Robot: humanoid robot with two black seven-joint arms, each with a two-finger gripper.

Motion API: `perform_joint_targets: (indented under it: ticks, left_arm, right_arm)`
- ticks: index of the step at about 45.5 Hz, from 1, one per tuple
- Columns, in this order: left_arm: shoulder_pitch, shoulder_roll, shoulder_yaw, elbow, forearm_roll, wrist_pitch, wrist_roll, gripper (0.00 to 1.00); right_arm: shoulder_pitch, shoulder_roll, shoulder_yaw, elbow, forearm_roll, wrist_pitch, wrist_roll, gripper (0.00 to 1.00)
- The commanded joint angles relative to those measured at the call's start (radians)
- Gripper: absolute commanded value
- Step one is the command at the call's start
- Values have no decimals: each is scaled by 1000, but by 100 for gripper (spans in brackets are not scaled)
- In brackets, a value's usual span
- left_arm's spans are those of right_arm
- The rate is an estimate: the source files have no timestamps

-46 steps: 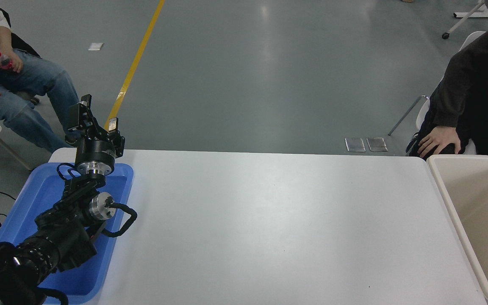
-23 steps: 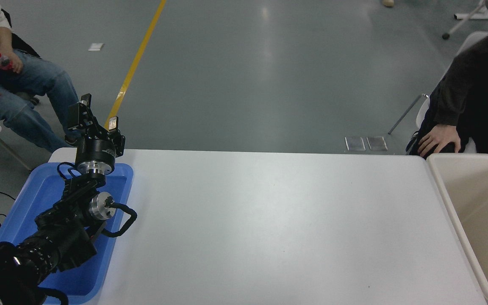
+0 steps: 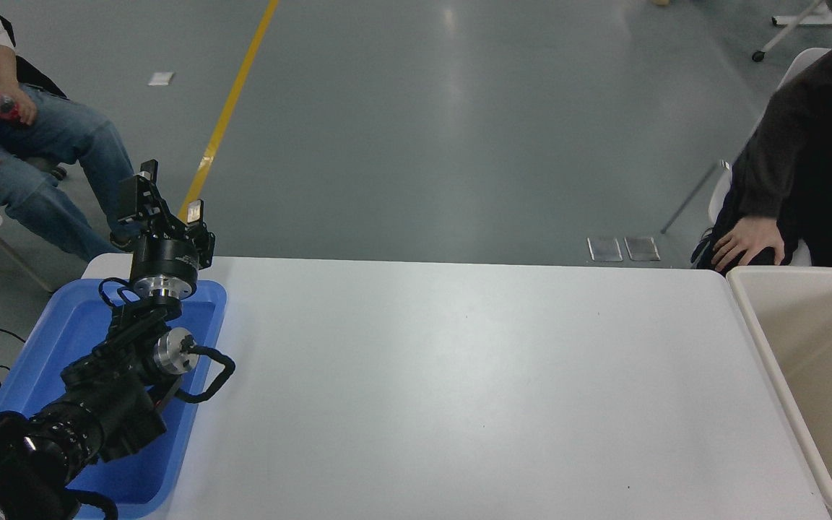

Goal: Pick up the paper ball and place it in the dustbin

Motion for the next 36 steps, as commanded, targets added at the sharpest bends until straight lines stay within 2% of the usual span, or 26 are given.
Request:
perform_joint_targets:
  ticks: [1, 13, 29, 32, 33, 35, 36]
  left_arm:
    - [1, 0, 0, 0, 0, 0, 0, 100]
    - [1, 0, 0, 0, 0, 0, 0, 100]
    - [1, 0, 0, 0, 0, 0, 0, 100]
    - [1, 0, -1, 0, 0, 0, 0, 100]
    - [1, 0, -1, 0, 0, 0, 0, 100]
    - [1, 0, -1, 0, 0, 0, 0, 100]
    - [1, 0, -1, 0, 0, 0, 0, 100]
  right_arm:
    - [-247, 100, 202, -191, 51, -57, -7, 0]
    - [-363, 255, 214, -346, 237, -66, -10, 0]
    - [-366, 255, 217, -338, 245, -57, -9, 0]
    - [-366, 252, 219, -337, 245, -54, -9, 18]
    - [-366, 250, 219, -337, 245, -53, -9, 30]
    - [-366, 247, 227, -335, 245, -54, -9, 71]
    - [-366, 247, 237, -334, 245, -54, -7, 83]
